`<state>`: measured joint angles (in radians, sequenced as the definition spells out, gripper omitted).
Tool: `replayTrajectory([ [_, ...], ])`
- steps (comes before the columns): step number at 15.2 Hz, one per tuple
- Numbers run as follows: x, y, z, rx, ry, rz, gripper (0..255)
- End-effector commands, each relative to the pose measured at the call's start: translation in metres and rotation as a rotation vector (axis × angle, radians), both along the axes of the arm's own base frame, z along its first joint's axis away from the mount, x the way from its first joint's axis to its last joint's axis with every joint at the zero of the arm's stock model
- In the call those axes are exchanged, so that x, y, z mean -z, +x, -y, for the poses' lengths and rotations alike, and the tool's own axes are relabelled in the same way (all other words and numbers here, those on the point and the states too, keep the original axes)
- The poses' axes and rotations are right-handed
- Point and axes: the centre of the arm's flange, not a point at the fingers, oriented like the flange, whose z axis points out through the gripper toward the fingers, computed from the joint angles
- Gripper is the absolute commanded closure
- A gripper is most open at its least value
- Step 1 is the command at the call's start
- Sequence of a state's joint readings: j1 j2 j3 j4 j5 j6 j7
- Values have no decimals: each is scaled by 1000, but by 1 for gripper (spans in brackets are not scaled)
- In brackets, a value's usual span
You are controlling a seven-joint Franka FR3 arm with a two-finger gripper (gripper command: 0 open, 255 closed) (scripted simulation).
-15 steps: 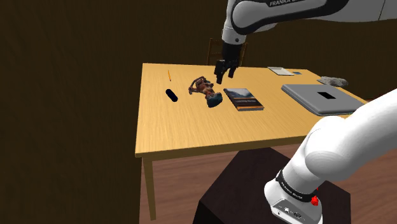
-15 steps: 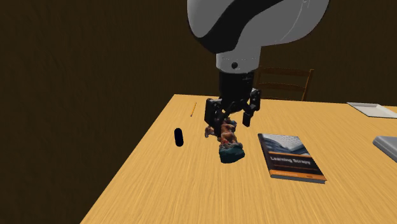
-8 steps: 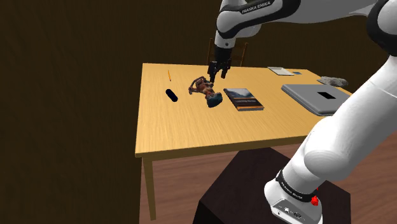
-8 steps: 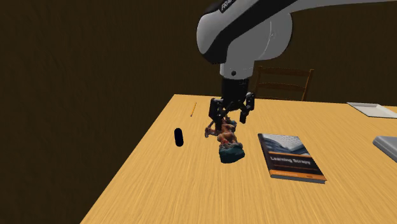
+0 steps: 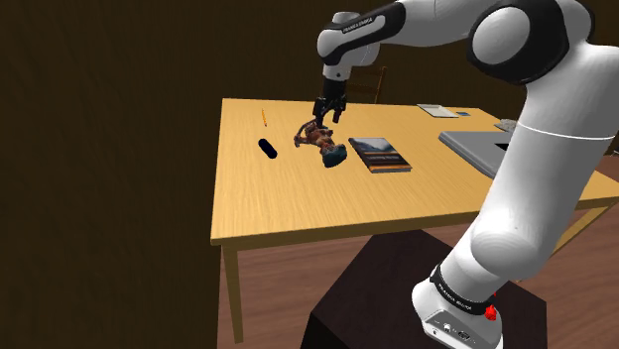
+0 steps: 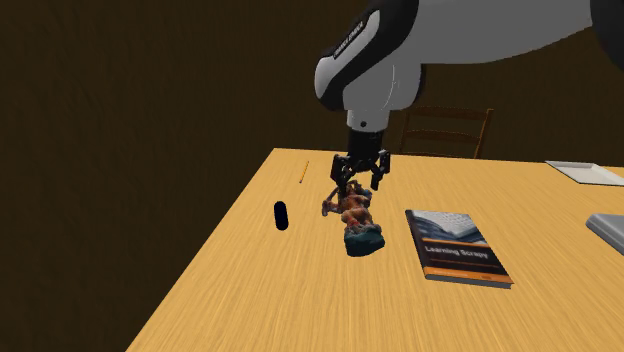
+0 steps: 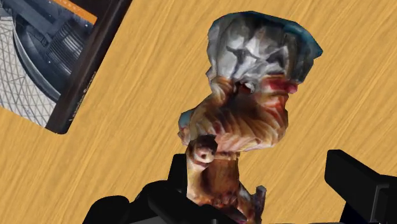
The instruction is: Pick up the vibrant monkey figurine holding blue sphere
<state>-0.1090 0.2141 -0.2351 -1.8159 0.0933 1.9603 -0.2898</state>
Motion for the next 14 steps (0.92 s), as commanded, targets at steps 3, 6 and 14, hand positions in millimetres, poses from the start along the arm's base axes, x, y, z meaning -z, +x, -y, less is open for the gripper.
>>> replayTrajectory([
  [3,33,35,30,15,26,-7,0],
  [6,44,36,30,15,27,-7,0],
  [14,74,36,30,15,27,-7,255],
])
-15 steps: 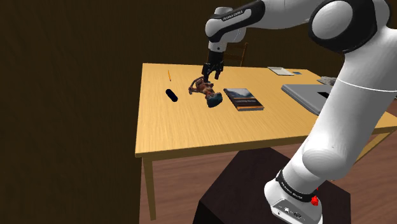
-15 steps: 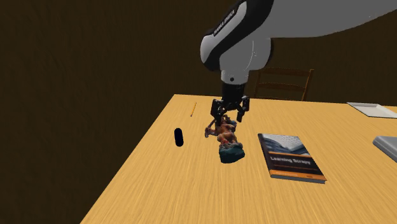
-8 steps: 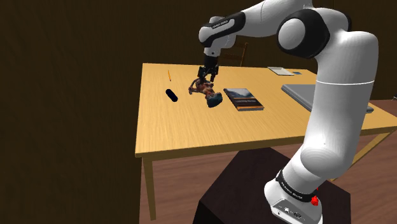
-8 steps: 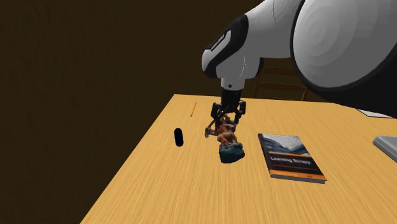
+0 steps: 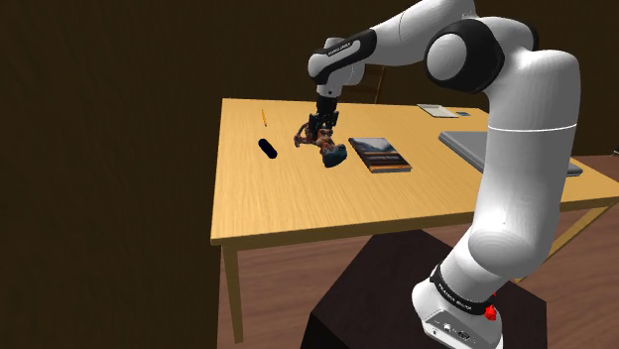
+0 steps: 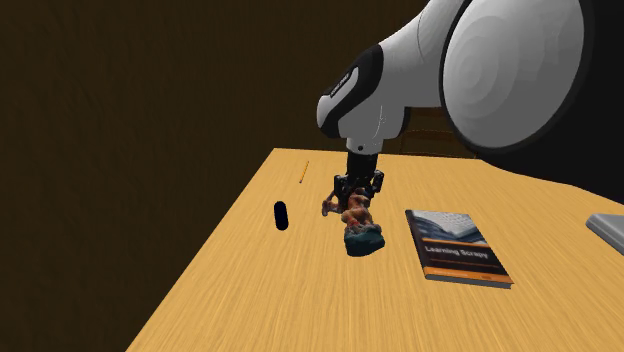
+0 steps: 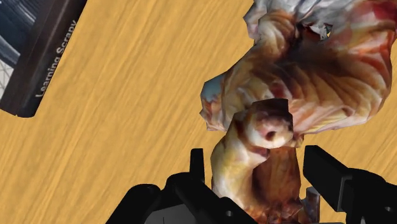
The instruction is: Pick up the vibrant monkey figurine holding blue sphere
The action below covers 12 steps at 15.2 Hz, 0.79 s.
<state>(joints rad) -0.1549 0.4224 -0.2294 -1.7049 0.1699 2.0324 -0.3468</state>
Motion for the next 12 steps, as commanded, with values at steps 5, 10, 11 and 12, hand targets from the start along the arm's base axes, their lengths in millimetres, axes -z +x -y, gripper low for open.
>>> replayTrajectory([
  [5,1,0,0,0,0,0,255],
  [10,-4,0,0,0,0,0,255],
  [11,-10,0,0,0,0,0,255],
  [12,-15,0,0,0,0,0,255],
])
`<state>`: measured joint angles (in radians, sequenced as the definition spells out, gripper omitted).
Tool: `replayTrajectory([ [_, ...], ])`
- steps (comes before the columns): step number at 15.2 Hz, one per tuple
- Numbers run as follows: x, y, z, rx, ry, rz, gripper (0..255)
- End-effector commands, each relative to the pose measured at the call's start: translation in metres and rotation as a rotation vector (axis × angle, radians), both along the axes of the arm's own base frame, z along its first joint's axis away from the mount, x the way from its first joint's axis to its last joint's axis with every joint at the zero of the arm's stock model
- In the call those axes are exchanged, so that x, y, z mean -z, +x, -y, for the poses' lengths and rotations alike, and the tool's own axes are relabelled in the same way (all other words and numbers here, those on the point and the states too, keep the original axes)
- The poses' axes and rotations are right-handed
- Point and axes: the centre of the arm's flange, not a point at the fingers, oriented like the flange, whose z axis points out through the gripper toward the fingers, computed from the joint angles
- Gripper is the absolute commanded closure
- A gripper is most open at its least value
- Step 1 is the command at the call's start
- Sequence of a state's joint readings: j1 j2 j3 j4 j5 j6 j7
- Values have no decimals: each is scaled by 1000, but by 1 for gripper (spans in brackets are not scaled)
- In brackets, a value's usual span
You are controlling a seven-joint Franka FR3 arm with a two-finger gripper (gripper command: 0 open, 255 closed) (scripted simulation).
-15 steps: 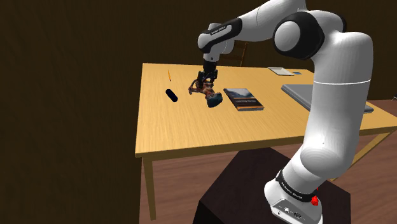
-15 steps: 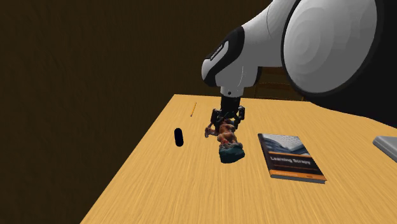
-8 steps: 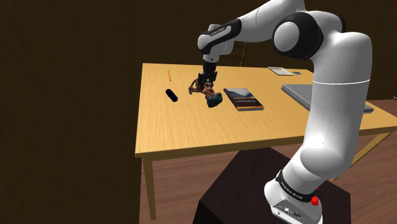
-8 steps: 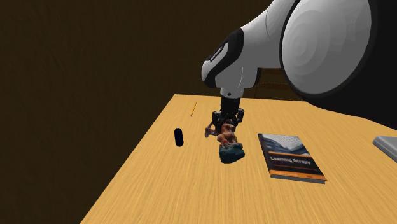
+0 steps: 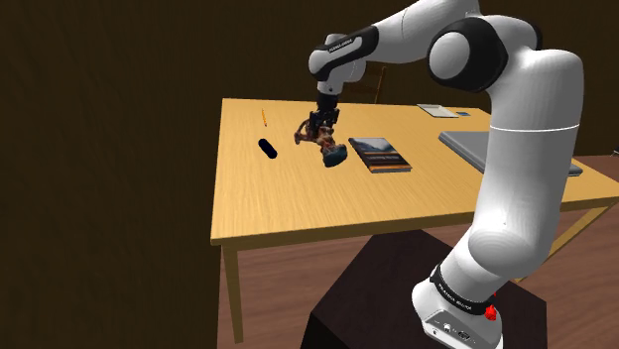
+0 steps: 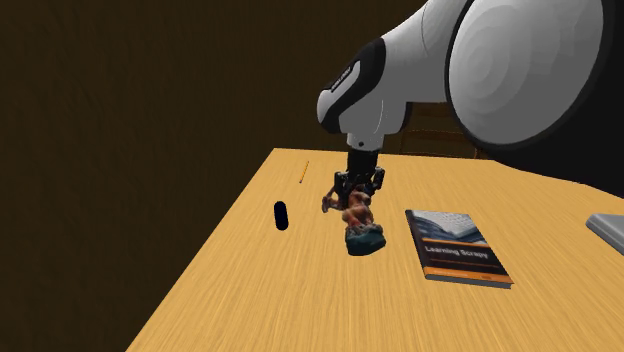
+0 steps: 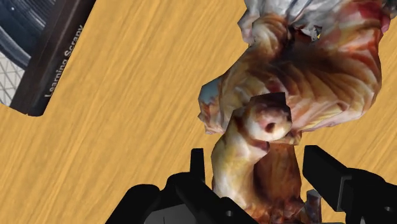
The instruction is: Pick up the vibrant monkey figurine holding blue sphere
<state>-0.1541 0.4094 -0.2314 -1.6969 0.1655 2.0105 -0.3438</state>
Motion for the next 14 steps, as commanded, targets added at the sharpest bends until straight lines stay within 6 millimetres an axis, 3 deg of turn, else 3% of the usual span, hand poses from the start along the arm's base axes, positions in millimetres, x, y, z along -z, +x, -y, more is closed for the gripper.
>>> replayTrajectory([
  [1,-10,1,0,0,0,1,255],
  [12,-68,1,0,0,0,1,255],
  [14,-69,1,0,0,0,1,255],
])
